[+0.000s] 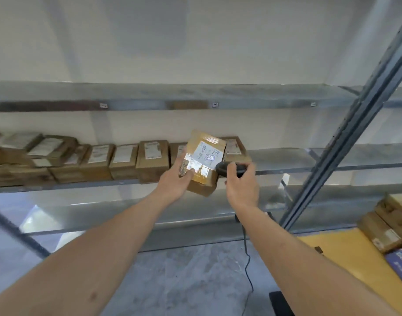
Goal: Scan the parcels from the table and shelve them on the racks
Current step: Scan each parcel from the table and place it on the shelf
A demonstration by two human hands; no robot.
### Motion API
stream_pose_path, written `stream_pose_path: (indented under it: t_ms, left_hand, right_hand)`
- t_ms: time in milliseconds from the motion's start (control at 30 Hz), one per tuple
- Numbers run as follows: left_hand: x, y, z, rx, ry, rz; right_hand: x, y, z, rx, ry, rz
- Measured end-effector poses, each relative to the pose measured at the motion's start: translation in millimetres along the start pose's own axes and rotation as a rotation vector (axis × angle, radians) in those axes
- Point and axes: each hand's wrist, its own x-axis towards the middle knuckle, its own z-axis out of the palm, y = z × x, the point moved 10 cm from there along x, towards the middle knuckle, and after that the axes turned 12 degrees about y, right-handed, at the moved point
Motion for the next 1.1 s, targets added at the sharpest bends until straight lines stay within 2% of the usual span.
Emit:
stream_pose_path:
  t_ms: [300, 733, 900, 1100]
  left_hand:
    - [73.8, -83.2, -101.6, 0.042, 0.116, -0.114]
    - [180.6, -218.7, -198.1, 0.07, 0.239, -0.361]
    - [207.2, -258.3, -232.5, 0.08, 0.278, -0.43]
    - [234.1, -305.1, -269.6, 0.075, 0.304, -0.524]
  right_hand:
    - [-13.9, -67.6, 143.6, -0.003, -0.132, -0.065]
    - [1.5, -102.3, 378.7, -0.066, -0.411, -0.083]
    - [-12.9, -120.0, 446.1, -0.085, -0.519, -0.138]
    - [-30.0, -130.2, 508.5, -0.195, -0.541, -0.173]
